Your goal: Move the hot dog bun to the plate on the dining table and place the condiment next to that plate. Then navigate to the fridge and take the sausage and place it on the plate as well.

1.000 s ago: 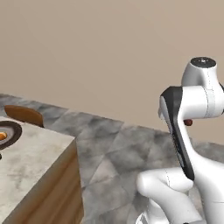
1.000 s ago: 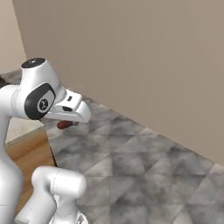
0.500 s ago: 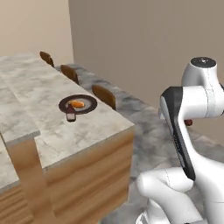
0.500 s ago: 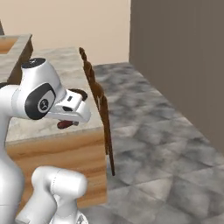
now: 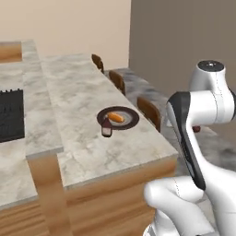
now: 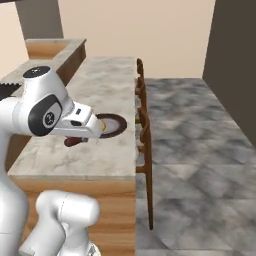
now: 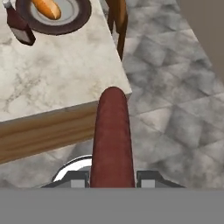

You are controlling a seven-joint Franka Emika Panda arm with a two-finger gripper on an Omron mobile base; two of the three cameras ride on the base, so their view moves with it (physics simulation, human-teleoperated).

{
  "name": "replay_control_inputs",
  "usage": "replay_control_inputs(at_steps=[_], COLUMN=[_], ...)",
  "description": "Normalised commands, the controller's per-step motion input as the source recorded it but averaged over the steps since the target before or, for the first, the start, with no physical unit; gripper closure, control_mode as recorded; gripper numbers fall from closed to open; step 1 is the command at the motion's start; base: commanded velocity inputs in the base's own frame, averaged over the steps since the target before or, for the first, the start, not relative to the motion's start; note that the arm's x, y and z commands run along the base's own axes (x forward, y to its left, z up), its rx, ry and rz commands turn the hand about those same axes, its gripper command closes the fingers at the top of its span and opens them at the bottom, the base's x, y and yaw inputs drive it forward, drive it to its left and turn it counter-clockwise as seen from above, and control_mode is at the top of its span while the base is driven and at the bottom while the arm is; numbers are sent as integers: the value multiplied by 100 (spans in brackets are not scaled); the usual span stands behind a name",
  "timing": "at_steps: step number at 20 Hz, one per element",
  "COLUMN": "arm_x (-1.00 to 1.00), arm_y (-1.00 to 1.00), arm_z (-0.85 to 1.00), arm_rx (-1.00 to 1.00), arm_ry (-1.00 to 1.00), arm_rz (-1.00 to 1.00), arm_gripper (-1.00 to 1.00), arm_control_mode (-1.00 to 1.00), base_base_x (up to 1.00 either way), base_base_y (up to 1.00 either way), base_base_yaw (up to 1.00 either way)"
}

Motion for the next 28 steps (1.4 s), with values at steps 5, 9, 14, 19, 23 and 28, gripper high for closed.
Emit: replay_control_inputs(at_steps=[5,9,14,19,23,28], arm_x=[0,0,63,100,100,98], arm_y=[0,0,-34,1,25,5], arm_z=[0,0,-5,-39,-64,-68], arm_rx=[0,0,11,6,1,2], arm_ry=[0,0,9,9,11,7], arm_rz=[0,0,15,20,16,11], arm_gripper=[100,100,100,100,100,100], arm_control_mode=[100,100,-100,-100,-100,-100], base_base_x=[60,40,10,0,0,0], base_base_y=[-41,-55,-10,0,0,0], base_base_yaw=[47,44,5,0,0,0])
